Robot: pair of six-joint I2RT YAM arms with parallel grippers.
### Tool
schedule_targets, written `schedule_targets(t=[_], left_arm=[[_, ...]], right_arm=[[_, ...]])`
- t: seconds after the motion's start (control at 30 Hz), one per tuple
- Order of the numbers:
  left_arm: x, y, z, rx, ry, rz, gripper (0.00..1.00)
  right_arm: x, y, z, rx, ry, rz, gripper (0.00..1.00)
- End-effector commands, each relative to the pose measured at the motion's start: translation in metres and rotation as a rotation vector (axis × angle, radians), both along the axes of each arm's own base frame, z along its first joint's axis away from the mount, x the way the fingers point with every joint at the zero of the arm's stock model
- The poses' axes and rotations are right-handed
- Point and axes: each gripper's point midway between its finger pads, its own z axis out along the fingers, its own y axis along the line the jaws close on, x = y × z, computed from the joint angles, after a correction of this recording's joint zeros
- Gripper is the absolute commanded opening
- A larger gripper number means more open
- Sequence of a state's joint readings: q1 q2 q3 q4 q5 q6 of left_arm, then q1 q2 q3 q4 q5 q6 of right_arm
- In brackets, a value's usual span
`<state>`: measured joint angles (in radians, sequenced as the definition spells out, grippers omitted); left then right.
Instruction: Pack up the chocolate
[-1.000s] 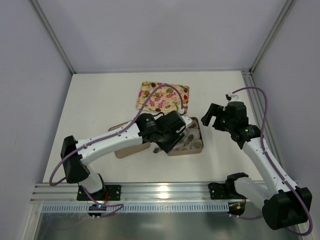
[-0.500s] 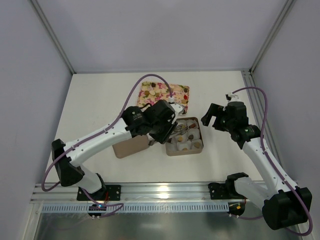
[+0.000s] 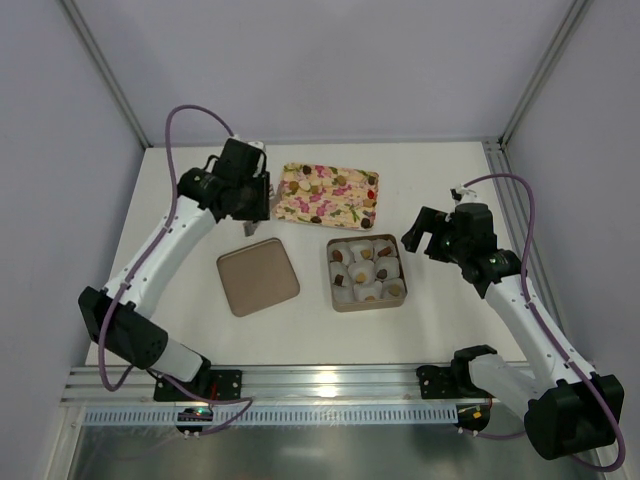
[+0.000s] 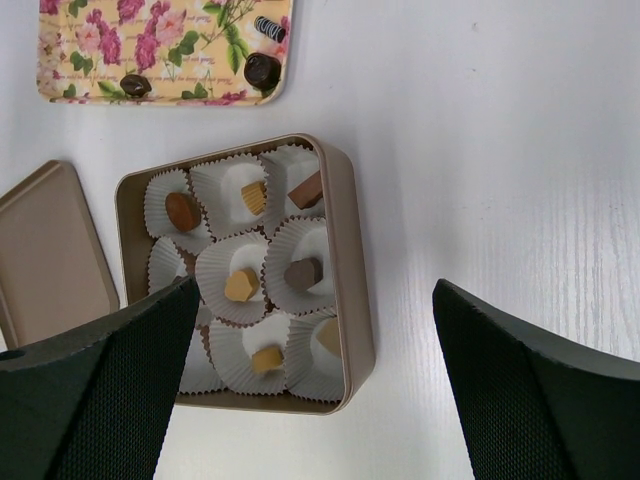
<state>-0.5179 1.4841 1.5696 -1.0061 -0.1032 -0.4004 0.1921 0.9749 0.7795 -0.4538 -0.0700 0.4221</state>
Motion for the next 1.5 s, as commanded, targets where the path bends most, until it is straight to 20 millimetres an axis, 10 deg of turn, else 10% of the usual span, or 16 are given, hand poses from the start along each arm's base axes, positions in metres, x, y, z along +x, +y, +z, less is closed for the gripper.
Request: schedule_targets(t=[0.0, 0.57, 1.0, 1.47], left_arm=[[0.043, 0.032, 0.015, -0.029, -0.079, 0.184, 0.37], [0.194, 0.150, -0.091, 0.003, -0.018, 0.577, 0.38], [0.231, 0.201, -0.167, 0.022, 0.079, 0.680, 0.52], [0.233, 0.202, -0.184, 0.009, 0.108, 0.675, 0.75]], right_arm=[[0.007, 0.004, 0.015, 0.017, -0.048, 0.019, 0.98], [0.001, 0.013, 0.020, 0.044, -0.052, 0.074, 0.98], [0.000, 0.012, 0.023, 0.034, -0.055, 0.080, 0.98], [-0.003, 0.008, 0.018, 0.018, -0.046, 0.068, 0.98]])
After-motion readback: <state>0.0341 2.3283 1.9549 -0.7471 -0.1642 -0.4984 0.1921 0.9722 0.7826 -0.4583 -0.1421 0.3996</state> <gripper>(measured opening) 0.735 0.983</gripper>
